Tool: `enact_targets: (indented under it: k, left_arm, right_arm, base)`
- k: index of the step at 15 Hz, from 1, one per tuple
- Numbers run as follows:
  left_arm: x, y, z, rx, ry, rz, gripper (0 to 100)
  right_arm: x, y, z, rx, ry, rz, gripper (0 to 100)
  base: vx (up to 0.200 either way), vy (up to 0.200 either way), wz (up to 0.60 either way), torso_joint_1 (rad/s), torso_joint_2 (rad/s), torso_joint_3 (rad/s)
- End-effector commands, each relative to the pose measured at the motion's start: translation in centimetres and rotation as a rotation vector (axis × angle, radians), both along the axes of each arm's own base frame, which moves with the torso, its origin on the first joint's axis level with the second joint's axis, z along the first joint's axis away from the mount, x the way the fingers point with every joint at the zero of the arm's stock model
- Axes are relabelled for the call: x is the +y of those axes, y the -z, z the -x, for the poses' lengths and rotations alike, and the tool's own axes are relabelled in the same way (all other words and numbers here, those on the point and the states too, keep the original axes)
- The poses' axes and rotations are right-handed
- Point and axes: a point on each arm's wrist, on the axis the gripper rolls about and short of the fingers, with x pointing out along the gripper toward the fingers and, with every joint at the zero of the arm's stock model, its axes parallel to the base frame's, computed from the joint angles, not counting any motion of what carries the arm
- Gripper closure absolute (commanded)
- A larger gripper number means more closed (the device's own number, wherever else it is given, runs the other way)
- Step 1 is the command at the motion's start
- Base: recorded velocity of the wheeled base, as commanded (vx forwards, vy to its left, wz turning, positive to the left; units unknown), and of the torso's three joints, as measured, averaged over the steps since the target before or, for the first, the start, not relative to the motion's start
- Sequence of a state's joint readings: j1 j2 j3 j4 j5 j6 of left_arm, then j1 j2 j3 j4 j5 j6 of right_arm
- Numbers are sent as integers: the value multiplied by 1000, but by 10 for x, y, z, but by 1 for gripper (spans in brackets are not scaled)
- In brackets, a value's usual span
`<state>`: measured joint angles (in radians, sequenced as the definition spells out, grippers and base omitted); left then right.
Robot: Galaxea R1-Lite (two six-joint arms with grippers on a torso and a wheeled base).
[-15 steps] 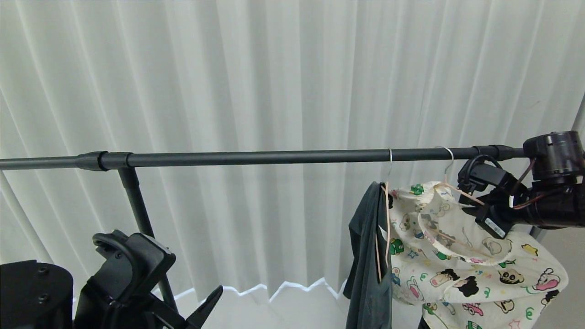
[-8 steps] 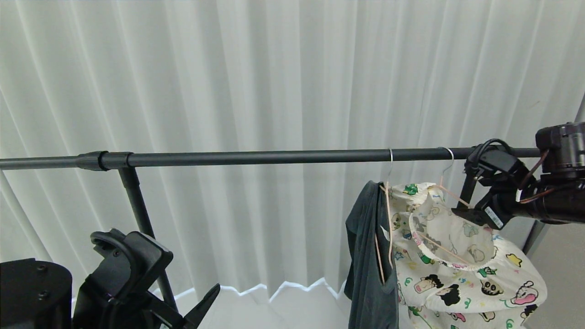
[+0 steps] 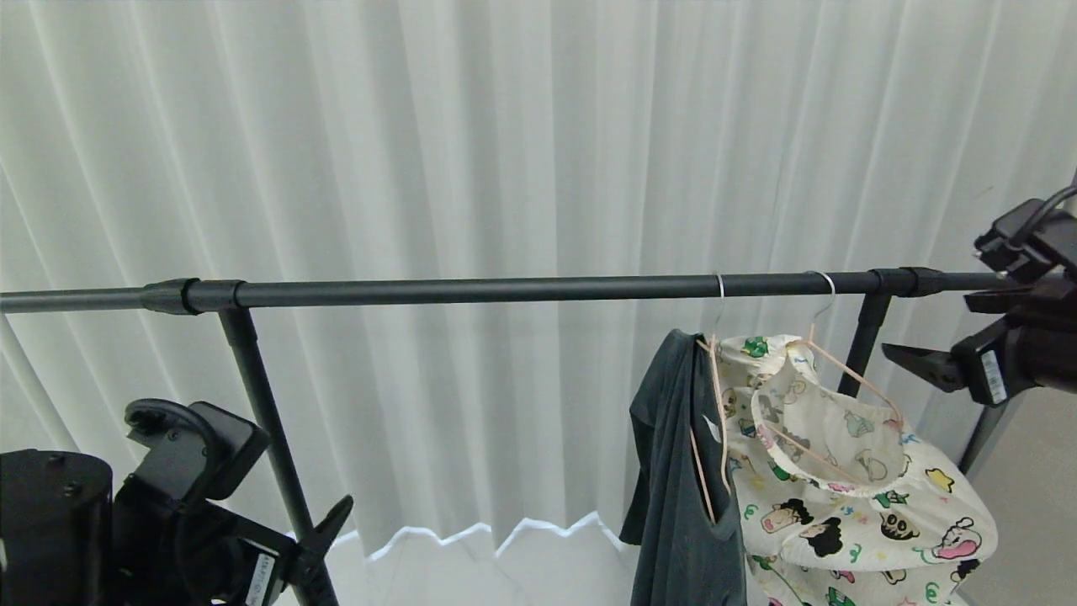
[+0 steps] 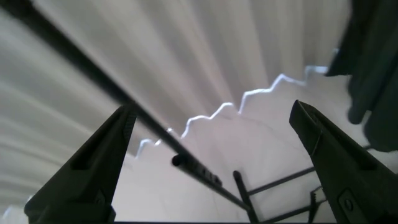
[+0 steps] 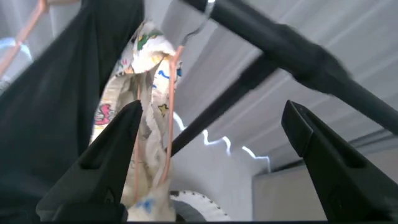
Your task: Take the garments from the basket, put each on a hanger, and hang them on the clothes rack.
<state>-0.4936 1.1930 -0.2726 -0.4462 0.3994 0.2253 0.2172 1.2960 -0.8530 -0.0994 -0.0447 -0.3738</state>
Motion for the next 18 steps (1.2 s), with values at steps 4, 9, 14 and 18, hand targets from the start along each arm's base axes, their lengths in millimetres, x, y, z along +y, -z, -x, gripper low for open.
enact_targets:
  k: [4, 9, 14, 18]
  left_arm:
    - [45, 6, 12, -25, -295, 1, 0]
    - [63, 18, 40, -58, -425, 10, 0]
    - [65, 34, 64, -70, -428, 13, 0]
    - [67, 39, 91, -113, -433, 27, 0]
  right_arm:
    - [-32, 12, 61, -61, 214, 20, 0]
    - [-48, 43, 104, -54, 332, 25, 0]
    - [-48, 97, 146, -8, 348, 13, 0]
    - [-50, 138, 185, -62, 536, -34, 0]
  base:
    - [0, 0, 0, 0, 0, 0]
    - [-120, 0, 0, 5, 2, 1]
    - [-200, 0, 0, -3, 0, 5]
    - [-200, 0, 0, 6, 0, 4]
